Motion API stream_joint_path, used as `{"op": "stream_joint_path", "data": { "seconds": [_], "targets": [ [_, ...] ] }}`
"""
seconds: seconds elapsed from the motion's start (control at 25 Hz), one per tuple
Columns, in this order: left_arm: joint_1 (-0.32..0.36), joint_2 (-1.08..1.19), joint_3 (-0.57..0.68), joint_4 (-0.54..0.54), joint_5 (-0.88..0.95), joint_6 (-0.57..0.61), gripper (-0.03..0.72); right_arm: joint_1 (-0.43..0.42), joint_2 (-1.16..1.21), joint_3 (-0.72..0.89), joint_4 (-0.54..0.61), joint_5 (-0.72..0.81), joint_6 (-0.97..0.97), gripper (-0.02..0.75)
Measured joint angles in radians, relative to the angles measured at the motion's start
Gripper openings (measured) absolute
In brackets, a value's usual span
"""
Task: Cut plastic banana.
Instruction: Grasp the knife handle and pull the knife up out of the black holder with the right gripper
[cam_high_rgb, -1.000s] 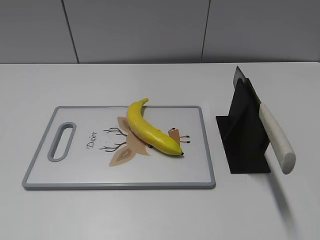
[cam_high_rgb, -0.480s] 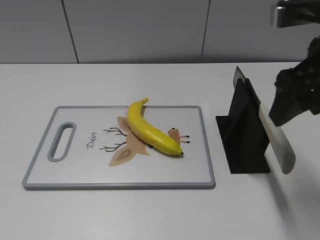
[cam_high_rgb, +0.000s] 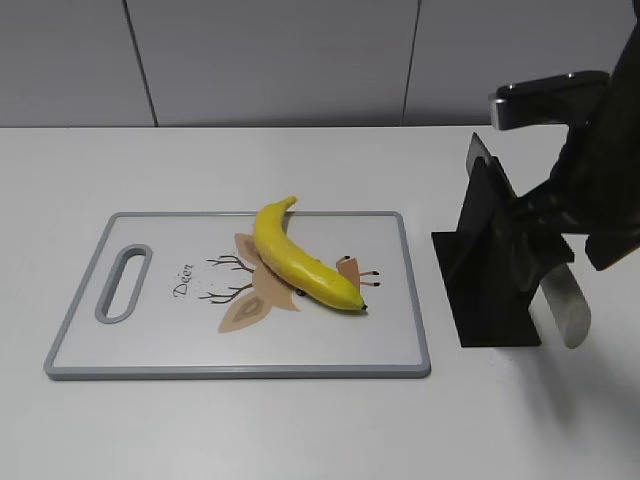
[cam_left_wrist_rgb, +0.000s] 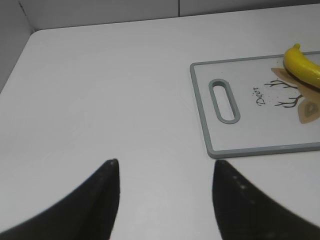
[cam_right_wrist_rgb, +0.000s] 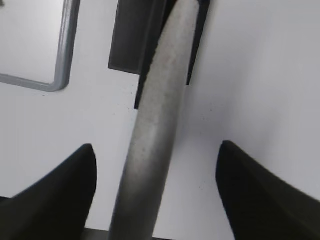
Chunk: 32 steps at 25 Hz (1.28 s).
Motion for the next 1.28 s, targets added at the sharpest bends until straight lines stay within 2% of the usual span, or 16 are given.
{"op": "stream_joint_path", "data": {
  "seconds": [0.16, 0.28, 0.4, 0.68, 0.8, 0.92, 0.96, 1.28],
  "targets": [
    [0.000, 0.000, 0.000, 0.000, 0.000, 0.000, 0.573, 0.000, 0.003, 0.070, 0.009, -0.092, 0.012, 0.574],
    [0.000, 0.000, 0.000, 0.000, 0.000, 0.000, 0.573, 0.000, 0.003, 0.073, 0.013, -0.125, 0.029, 0.543],
    [0.000, 0.000, 0.000, 0.000, 0.000, 0.000, 0.573, 0.000, 0.012, 0.073, 0.013, -0.126, 0.038, 0.495],
    [0.000, 0.000, 0.000, 0.000, 0.000, 0.000, 0.573, 0.000, 0.062, 0.073, 0.014, -0.119, 0.041, 0.466],
    [0.000, 0.000, 0.000, 0.000, 0.000, 0.000, 0.573, 0.000, 0.062, 0.073, 0.015, -0.118, 0.042, 0.380],
    [0.000, 0.000, 0.000, 0.000, 0.000, 0.000, 0.573, 0.000, 0.062, 0.073, 0.016, -0.115, 0.047, 0.221],
    [0.000, 0.000, 0.000, 0.000, 0.000, 0.000, 0.573, -0.001, 0.061, 0.073, 0.014, -0.112, 0.061, 0.192],
    [0.000, 0.000, 0.000, 0.000, 0.000, 0.000, 0.573, -0.002, 0.009, 0.078, 0.012, -0.107, 0.067, 0.187]
  ]
}}
